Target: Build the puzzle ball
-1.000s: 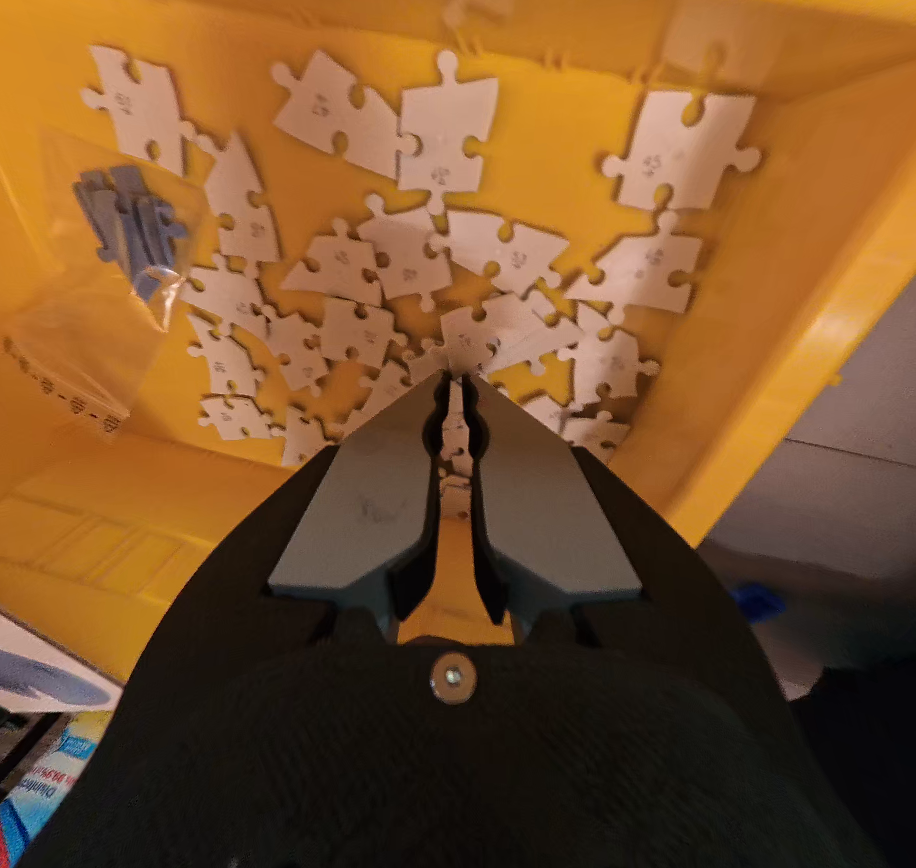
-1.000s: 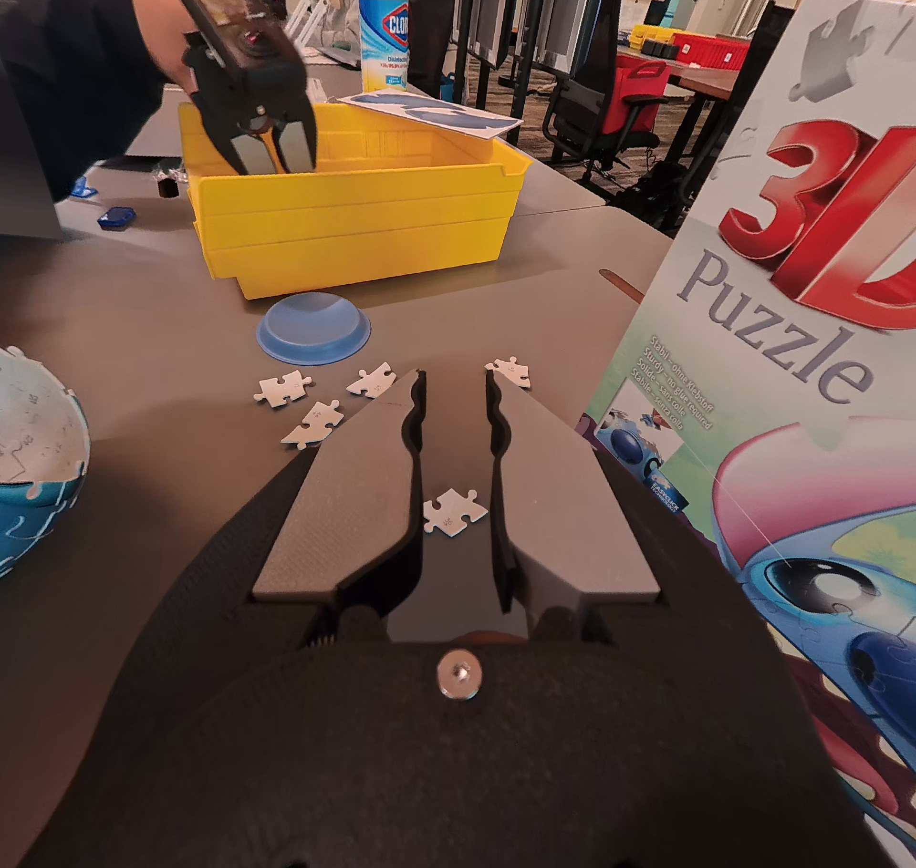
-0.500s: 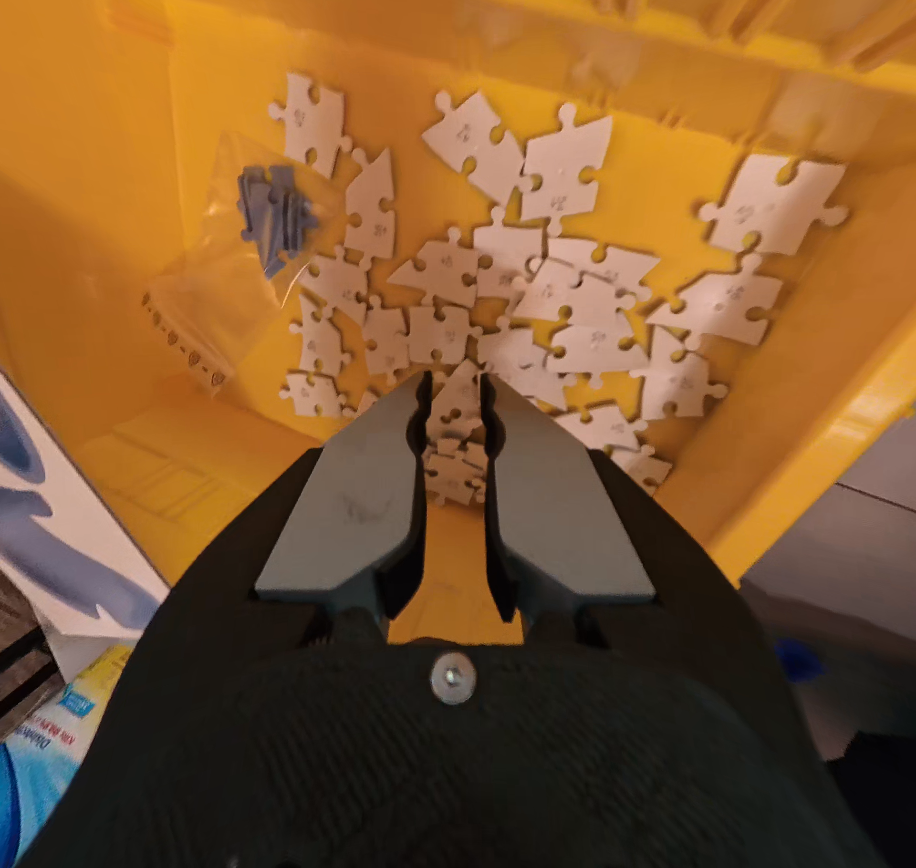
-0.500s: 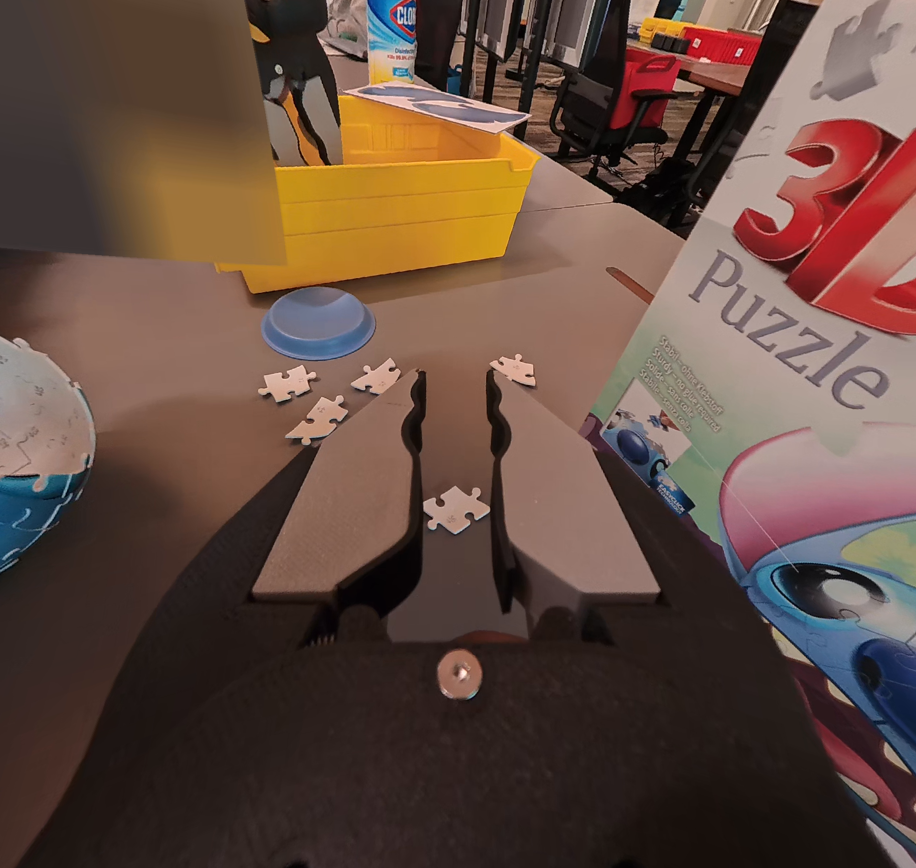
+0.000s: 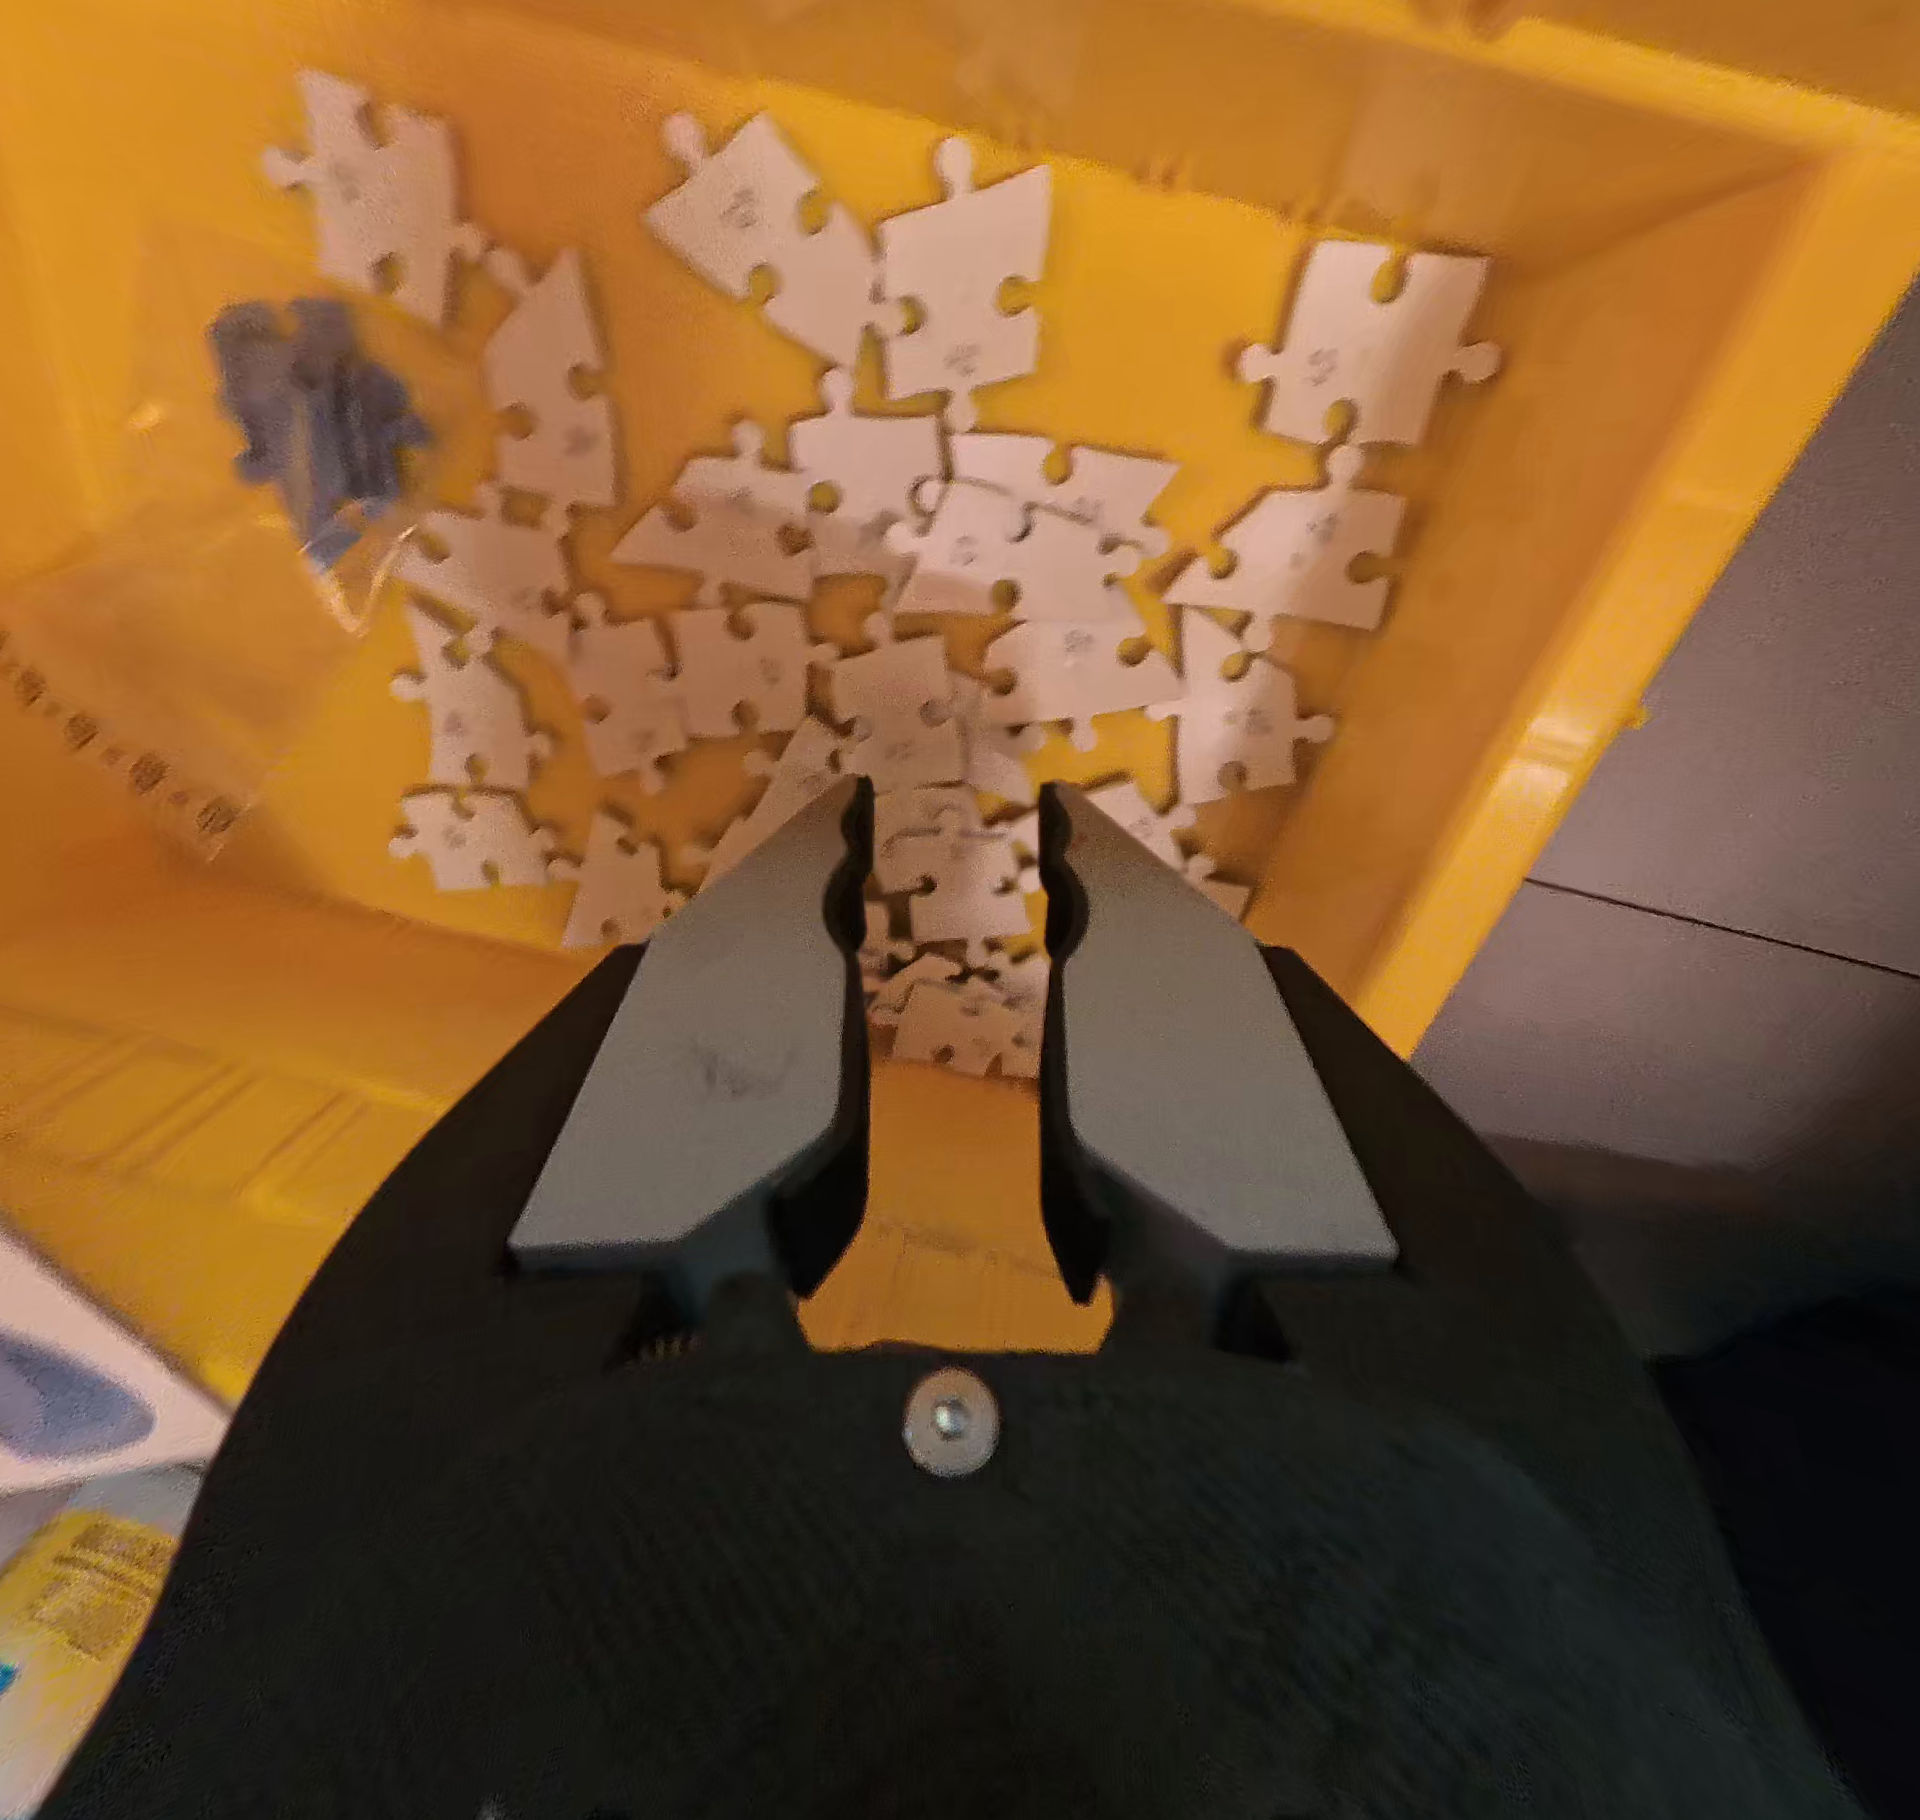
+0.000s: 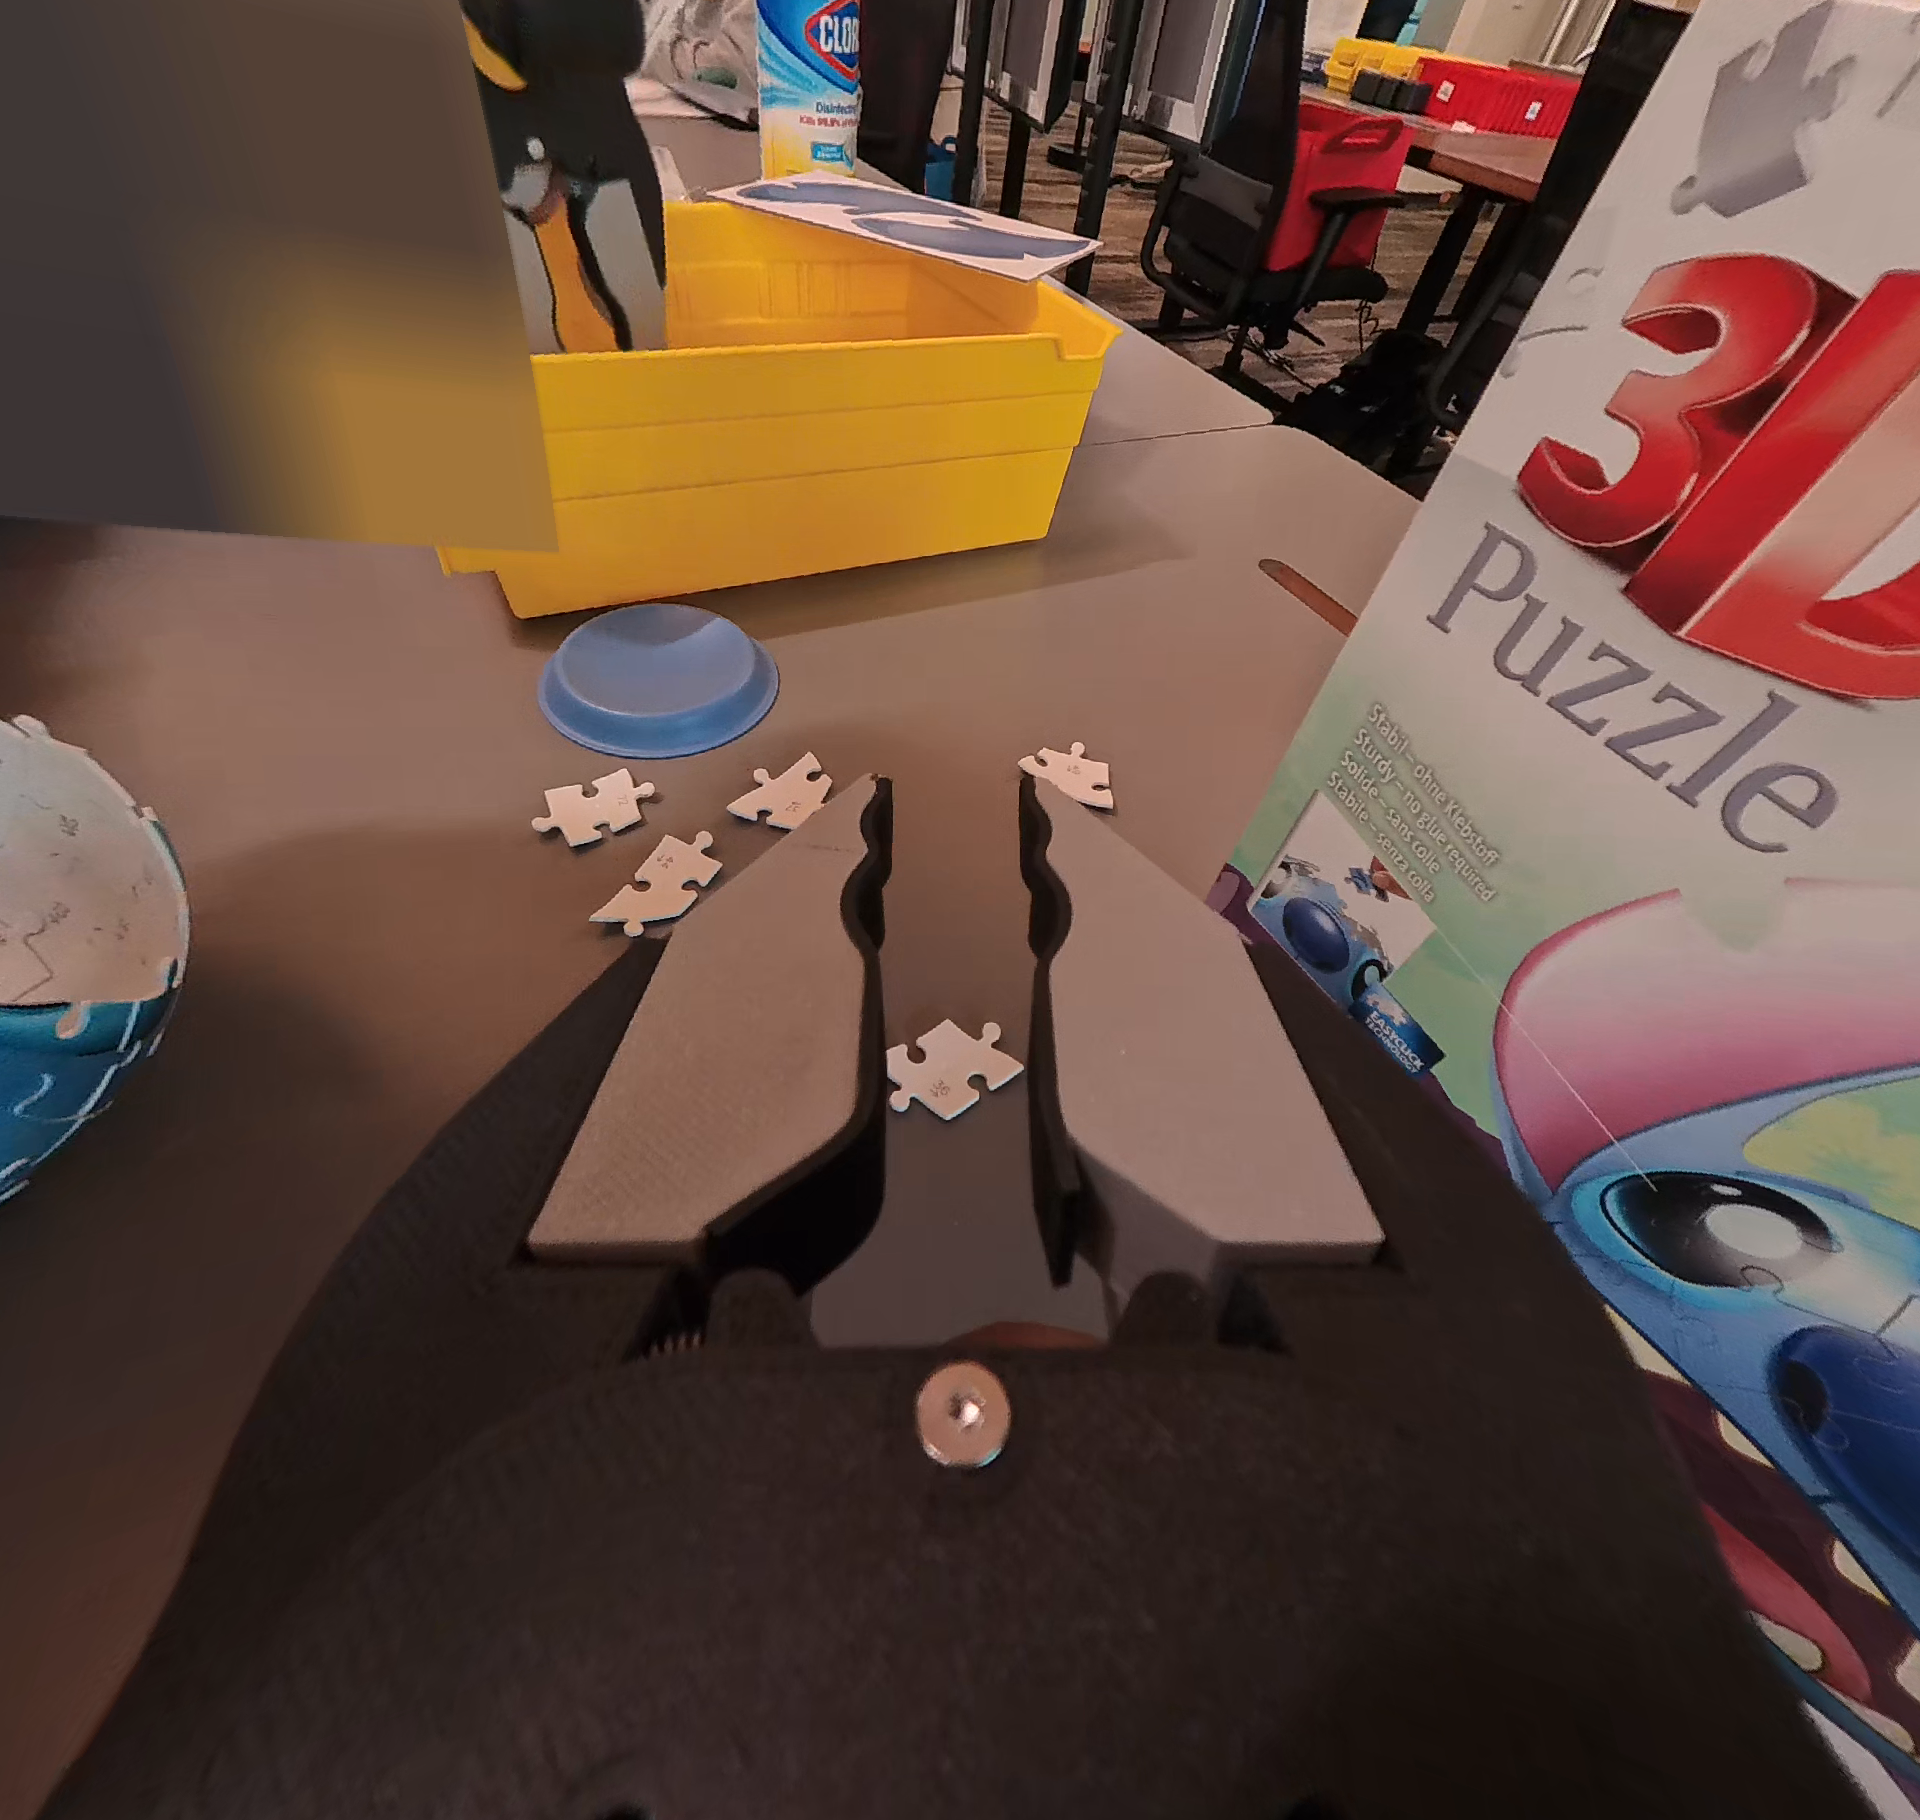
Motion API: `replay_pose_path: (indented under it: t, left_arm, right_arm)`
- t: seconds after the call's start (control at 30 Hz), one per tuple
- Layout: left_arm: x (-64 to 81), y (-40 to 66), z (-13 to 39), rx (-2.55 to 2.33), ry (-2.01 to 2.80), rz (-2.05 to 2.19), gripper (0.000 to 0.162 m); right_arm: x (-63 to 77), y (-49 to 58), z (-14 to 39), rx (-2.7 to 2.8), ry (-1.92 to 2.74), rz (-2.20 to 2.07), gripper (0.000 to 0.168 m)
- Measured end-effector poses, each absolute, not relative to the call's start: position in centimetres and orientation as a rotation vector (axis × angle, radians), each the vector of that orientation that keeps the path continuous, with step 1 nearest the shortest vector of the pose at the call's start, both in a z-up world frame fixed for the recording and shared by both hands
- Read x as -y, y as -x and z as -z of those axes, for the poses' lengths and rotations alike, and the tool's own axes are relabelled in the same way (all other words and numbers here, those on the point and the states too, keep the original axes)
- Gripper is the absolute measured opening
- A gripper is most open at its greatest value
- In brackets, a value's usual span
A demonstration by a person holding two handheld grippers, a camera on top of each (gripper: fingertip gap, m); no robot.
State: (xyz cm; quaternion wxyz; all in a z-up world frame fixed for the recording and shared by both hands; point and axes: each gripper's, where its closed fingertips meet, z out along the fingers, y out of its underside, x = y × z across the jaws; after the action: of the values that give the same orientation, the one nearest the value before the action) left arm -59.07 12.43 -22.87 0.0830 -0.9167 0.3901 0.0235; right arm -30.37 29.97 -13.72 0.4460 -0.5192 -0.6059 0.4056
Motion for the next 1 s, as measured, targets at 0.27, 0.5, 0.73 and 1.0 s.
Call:
replay_pose_path:
  t: [0.27, 0.5, 0.73, 1.0]
  left_arm:
    - [-12.5, 57.3, 24.5, -1.242, 2.762, -0.001, 0.032]
    - [-12.6, 57.1, 24.6, -1.232, 2.761, -0.016, 0.035]
    - [-12.7, 56.8, 24.6, -1.242, 2.739, -0.02, 0.039]
    - [-12.9, 57.2, 24.6, -1.318, 2.689, -0.115, 0.023]
  right_arm:
    - [-29.9, 30.3, 13.4, 1.497, 1.278, -1.012, 0.021]
    - [-29.8, 30.3, 13.2, 1.49, 1.275, -1.019, 0.021]
    - [-29.6, 30.3, 13.1, 1.494, 1.264, -1.013, 0.021]
    - [-29.6, 30.3, 13.1, 1.495, 1.268, -1.021, 0.021]
